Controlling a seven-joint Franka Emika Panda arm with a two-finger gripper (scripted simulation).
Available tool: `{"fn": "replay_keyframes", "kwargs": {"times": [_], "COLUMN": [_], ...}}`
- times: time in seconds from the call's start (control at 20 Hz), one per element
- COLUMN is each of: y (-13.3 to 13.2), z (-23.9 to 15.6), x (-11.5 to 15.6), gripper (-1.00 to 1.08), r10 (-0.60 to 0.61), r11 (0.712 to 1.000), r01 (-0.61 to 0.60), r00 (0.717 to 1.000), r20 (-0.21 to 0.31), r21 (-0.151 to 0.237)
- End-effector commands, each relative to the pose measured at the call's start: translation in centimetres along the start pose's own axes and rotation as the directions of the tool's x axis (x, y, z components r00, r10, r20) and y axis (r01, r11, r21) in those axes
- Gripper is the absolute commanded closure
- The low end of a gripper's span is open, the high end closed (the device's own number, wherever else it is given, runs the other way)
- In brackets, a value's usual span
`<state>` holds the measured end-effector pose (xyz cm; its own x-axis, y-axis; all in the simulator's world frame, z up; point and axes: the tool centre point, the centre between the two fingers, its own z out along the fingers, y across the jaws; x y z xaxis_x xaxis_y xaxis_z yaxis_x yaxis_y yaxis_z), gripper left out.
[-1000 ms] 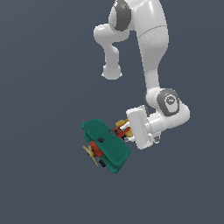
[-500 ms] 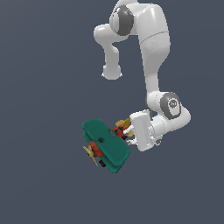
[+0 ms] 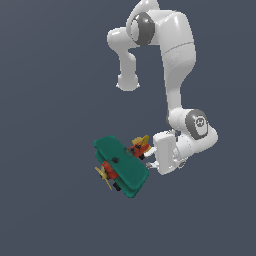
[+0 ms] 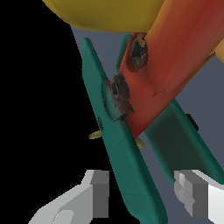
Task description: Pick up the object and move it to a goal position.
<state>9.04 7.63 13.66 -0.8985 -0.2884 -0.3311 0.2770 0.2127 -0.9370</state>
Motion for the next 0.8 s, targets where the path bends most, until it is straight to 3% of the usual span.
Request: {"fn": "replay_keyframes", "kwargs": {"times": [0.0,0.75], "y": [0.2,0.8], "z": [-0.1,-0.3], "x": [-0.3,-1.7], "gripper": [-0.2,-0.2], "r10": [-0.026,-0.168], "r11": [1.0,0.982], "r01": [0.026,0.163], "r00": [1.0,0.985], "r20": [0.012,0.047], "r21": [0.013,0.1]}}
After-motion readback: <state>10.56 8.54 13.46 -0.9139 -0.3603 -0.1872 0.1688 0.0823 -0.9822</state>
